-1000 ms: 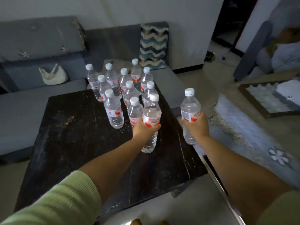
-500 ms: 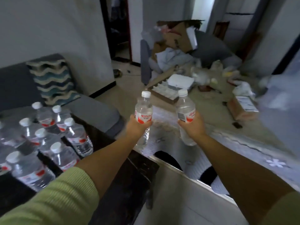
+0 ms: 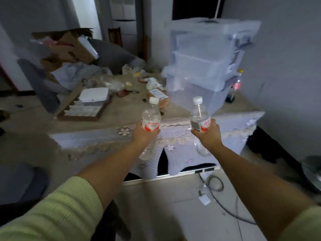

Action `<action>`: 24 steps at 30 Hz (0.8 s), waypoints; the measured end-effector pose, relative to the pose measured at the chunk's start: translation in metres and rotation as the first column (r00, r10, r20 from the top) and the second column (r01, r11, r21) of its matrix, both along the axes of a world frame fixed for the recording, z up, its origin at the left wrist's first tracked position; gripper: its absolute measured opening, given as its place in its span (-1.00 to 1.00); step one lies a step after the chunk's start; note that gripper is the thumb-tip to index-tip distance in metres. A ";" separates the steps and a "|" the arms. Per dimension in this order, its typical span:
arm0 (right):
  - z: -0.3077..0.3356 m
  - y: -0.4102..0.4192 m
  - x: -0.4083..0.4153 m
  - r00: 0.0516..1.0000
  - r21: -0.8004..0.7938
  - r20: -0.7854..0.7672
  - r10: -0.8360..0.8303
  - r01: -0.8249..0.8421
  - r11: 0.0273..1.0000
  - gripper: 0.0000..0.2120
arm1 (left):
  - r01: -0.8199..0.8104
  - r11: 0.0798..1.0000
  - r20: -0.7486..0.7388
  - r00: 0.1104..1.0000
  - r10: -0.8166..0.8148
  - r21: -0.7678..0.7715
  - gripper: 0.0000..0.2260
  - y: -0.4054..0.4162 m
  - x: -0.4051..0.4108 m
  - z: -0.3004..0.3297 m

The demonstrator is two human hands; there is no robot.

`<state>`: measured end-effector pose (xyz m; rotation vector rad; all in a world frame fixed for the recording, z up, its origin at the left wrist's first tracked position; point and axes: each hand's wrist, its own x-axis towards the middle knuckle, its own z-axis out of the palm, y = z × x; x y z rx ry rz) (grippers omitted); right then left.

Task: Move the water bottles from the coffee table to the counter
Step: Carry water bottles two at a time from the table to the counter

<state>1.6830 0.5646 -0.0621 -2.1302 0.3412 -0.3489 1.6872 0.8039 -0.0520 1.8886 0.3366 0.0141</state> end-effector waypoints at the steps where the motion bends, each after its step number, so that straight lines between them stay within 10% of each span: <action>1: 0.001 -0.020 -0.009 0.999 -0.005 -0.010 -0.051 0.051 0.999 -0.32 | 0.049 0.999 0.003 0.999 -0.049 -0.002 -0.45 -0.019 0.002 -0.001; 12: -0.008 -0.216 -0.109 0.889 -0.036 -0.056 -0.455 0.454 0.890 -0.31 | 0.459 0.882 0.041 0.884 -0.465 0.105 -0.43 -0.236 0.007 -0.005; 24: -0.006 -0.406 -0.274 0.625 -0.031 -0.054 -0.779 0.779 0.626 -0.30 | 0.818 0.554 0.019 0.558 -0.829 0.156 -0.47 -0.501 -0.084 -0.008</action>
